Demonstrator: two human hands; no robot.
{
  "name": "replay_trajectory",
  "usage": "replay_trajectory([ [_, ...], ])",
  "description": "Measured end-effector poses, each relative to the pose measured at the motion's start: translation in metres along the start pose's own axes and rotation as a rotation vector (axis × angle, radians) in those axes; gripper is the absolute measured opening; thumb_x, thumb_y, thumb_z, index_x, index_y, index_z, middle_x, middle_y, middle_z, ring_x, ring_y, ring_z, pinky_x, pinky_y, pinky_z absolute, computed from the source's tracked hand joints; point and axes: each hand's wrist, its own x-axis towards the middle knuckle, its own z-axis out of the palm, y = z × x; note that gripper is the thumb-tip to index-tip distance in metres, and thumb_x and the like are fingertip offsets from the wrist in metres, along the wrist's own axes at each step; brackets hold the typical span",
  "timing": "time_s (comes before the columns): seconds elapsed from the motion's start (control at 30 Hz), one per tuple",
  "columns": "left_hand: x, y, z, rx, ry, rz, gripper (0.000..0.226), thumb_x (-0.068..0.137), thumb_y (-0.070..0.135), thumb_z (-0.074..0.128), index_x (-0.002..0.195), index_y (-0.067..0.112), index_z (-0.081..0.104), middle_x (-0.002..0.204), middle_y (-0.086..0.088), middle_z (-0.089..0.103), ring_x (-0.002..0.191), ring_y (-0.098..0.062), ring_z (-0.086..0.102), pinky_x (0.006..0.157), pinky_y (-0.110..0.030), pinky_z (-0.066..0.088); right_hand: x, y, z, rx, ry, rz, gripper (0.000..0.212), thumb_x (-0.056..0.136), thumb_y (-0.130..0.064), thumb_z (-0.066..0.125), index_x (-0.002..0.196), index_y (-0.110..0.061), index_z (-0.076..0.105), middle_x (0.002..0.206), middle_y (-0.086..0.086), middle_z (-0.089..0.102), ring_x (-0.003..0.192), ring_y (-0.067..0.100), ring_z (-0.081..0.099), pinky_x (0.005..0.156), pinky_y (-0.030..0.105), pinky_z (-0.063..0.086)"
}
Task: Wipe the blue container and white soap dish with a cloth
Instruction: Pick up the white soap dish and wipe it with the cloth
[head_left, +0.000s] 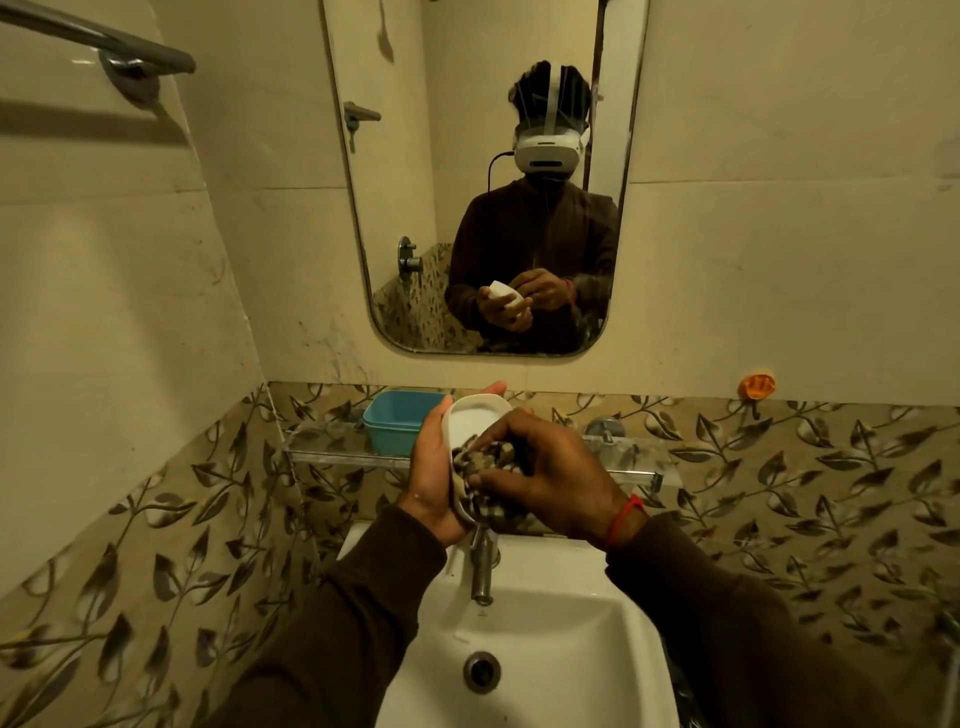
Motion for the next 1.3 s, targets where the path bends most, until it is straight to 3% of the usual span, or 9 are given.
replay_trajectory([
  [0.13, 0.0, -0.015, 0.01, -0.017, 0.089, -0.048, 0.065, 0.097, 0.059, 0.041, 0.134, 0.011, 0.062, 0.127, -0.023, 0.067, 0.108, -0.037, 0.069, 0.08, -0.05, 0.059, 0.019, -0.001, 0.005, 0.062, 0.416, 0.086, 0.024, 0.074, -0.025, 0.077, 0.092, -0.024, 0.062, 0.086, -0.014, 0.064, 0.081, -0.002, 0.062, 0.069, 0.018, 0.055],
  [0.23, 0.005, -0.019, 0.011, -0.004, 0.152, -0.005, 0.063, 0.096, 0.06, 0.045, 0.123, 0.009, 0.07, 0.117, -0.022, 0.073, 0.102, -0.035, 0.073, 0.076, -0.045, 0.06, 0.027, -0.004, 0.016, -0.021, 0.531, 0.053, 0.022, 0.075, -0.023, 0.075, 0.092, -0.023, 0.061, 0.083, -0.013, 0.064, 0.077, 0.001, 0.062, 0.069, 0.023, 0.057],
  [0.33, 0.007, -0.011, 0.007, 0.004, 0.139, 0.013, 0.062, 0.095, 0.06, 0.044, 0.112, 0.01, 0.076, 0.113, -0.02, 0.074, 0.102, -0.033, 0.073, 0.08, -0.044, 0.059, 0.025, -0.004, 0.016, 0.003, 0.439, -0.038, 0.022, 0.08, -0.023, 0.071, 0.099, -0.023, 0.06, 0.091, -0.01, 0.066, 0.085, 0.001, 0.063, 0.075, 0.024, 0.056],
  [0.53, 0.008, 0.024, -0.001, 0.13, -0.002, 0.029, 0.057, 0.099, 0.055, 0.035, 0.137, 0.021, 0.062, 0.114, -0.018, 0.071, 0.097, -0.032, 0.07, 0.083, -0.046, 0.06, 0.013, -0.004, -0.003, -0.144, -0.162, -0.073, 0.029, 0.085, -0.019, 0.066, 0.11, -0.031, 0.057, 0.112, -0.004, 0.062, 0.101, 0.011, 0.058, 0.08, 0.022, 0.052],
  [0.73, 0.007, 0.011, -0.011, 0.281, 0.043, -0.027, 0.055, 0.1, 0.06, 0.037, 0.139, 0.028, 0.058, 0.128, -0.018, 0.067, 0.111, -0.035, 0.065, 0.09, -0.046, 0.057, 0.007, -0.004, -0.007, -0.472, -0.349, -0.196, 0.029, 0.085, -0.021, 0.066, 0.113, -0.021, 0.061, 0.111, 0.004, 0.063, 0.102, 0.02, 0.057, 0.088, 0.033, 0.051],
  [0.87, 0.008, 0.006, -0.012, 0.271, 0.073, -0.023, 0.056, 0.098, 0.063, 0.037, 0.132, 0.029, 0.065, 0.129, -0.019, 0.067, 0.108, -0.033, 0.068, 0.082, -0.046, 0.058, 0.006, -0.003, -0.01, -0.598, -0.301, -0.238, 0.029, 0.088, -0.027, 0.063, 0.116, -0.018, 0.062, 0.111, 0.007, 0.06, 0.1, 0.023, 0.056, 0.085, 0.037, 0.051],
  [1.07, 0.01, 0.01, -0.004, 0.227, 0.055, -0.024, 0.059, 0.098, 0.064, 0.036, 0.131, 0.026, 0.066, 0.117, -0.017, 0.074, 0.099, -0.031, 0.074, 0.076, -0.048, 0.06, 0.012, -0.003, -0.006, -0.704, -0.039, -0.209, 0.038, 0.087, -0.036, 0.058, 0.118, -0.014, 0.056, 0.116, 0.011, 0.054, 0.099, 0.029, 0.055, 0.079, 0.041, 0.052],
  [1.2, 0.006, 0.0, 0.001, 0.196, 0.069, -0.073, 0.066, 0.097, 0.066, 0.035, 0.115, 0.018, 0.076, 0.111, -0.021, 0.075, 0.094, -0.031, 0.075, 0.075, -0.045, 0.06, 0.021, -0.006, -0.016, -0.721, 0.186, -0.252, 0.031, 0.085, -0.022, 0.064, 0.112, -0.007, 0.06, 0.104, 0.014, 0.058, 0.089, 0.031, 0.057, 0.07, 0.043, 0.053],
  [1.3, 0.004, -0.001, 0.001, 0.154, 0.066, -0.09, 0.066, 0.096, 0.065, 0.038, 0.104, 0.015, 0.08, 0.106, -0.022, 0.075, 0.09, -0.033, 0.075, 0.074, -0.044, 0.06, 0.022, -0.007, -0.02, -0.628, 0.167, -0.392, 0.026, 0.082, -0.015, 0.068, 0.106, -0.005, 0.065, 0.098, 0.016, 0.062, 0.085, 0.031, 0.06, 0.066, 0.042, 0.055],
])
